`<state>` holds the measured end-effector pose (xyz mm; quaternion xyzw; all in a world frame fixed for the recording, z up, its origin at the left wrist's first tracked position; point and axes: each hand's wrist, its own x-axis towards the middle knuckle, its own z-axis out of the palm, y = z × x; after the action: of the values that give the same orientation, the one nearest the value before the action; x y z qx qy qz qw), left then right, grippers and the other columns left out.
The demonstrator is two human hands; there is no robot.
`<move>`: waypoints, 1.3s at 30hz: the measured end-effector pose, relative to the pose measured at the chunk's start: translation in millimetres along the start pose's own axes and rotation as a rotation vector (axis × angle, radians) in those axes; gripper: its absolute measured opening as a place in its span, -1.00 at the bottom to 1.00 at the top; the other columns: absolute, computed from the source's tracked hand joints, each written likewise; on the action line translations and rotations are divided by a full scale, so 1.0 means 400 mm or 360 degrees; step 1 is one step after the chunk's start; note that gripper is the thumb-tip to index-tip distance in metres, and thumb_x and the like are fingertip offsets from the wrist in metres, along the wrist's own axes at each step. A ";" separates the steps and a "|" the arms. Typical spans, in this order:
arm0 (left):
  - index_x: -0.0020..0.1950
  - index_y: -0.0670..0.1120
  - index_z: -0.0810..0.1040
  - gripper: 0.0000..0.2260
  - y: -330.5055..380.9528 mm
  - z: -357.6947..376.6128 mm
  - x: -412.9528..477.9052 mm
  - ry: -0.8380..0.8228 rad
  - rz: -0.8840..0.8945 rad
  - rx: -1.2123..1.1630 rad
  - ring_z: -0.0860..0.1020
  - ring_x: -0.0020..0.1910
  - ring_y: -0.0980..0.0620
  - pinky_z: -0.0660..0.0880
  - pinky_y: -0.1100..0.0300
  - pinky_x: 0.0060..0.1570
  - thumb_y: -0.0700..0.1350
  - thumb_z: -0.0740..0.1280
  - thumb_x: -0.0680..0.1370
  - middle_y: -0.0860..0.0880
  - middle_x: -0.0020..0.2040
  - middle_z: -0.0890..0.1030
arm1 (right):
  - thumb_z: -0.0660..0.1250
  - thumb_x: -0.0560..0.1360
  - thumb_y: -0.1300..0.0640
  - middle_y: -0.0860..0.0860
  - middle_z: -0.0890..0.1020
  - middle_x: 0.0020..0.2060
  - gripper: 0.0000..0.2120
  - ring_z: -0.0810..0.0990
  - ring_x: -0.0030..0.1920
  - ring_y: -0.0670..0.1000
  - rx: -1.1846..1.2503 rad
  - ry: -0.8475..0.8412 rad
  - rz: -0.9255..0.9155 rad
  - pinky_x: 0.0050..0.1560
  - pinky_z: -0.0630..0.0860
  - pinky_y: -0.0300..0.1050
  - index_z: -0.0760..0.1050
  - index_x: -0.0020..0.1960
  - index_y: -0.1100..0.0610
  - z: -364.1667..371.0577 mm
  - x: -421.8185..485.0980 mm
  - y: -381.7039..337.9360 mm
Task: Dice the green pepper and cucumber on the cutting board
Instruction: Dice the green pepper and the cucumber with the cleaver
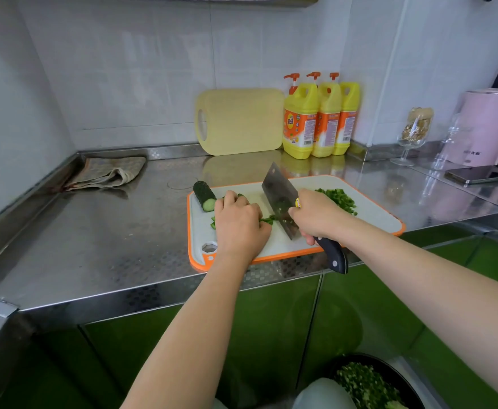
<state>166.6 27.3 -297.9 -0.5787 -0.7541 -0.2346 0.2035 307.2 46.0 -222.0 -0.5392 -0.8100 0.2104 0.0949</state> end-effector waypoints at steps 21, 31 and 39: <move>-0.28 0.00 0.69 -0.92 0.004 -0.002 0.002 0.0083 0.0016 -0.0034 0.41 -0.11 -0.11 0.12 0.11 -0.14 -0.13 0.39 0.36 0.00 -0.36 0.57 | 0.12 0.58 0.31 0.10 0.53 -0.57 -0.80 0.48 -0.48 0.04 -0.0274 -0.0154 0.0024 -0.42 0.39 -0.22 0.44 0.12 0.36 -0.005 0.018 -0.020; -0.21 0.02 0.72 -0.89 0.003 0.002 0.007 0.0121 0.0113 -0.0040 0.40 -0.09 -0.10 0.09 0.11 -0.14 -0.13 0.39 0.42 0.02 -0.31 0.62 | 0.25 0.50 0.39 0.10 0.52 -0.51 -0.82 0.48 -0.45 0.04 -0.0439 -0.0235 0.0024 -0.43 0.38 -0.20 0.53 0.07 0.39 -0.021 0.016 -0.028; -0.27 0.01 0.70 -0.92 0.005 0.003 0.008 0.0121 0.0077 -0.0044 0.41 -0.11 -0.09 0.10 0.12 -0.14 -0.12 0.42 0.40 0.04 -0.37 0.60 | 0.16 0.58 0.30 0.12 0.50 -0.38 -0.81 0.49 -0.44 0.03 0.0010 -0.0016 -0.0012 -0.45 0.42 -0.18 0.47 0.10 0.38 0.008 0.028 -0.016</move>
<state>167.5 30.8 -296.7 -0.5903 -0.7283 -0.2618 0.2296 296.0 53.4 -222.7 -0.5349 -0.8117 0.2153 0.0934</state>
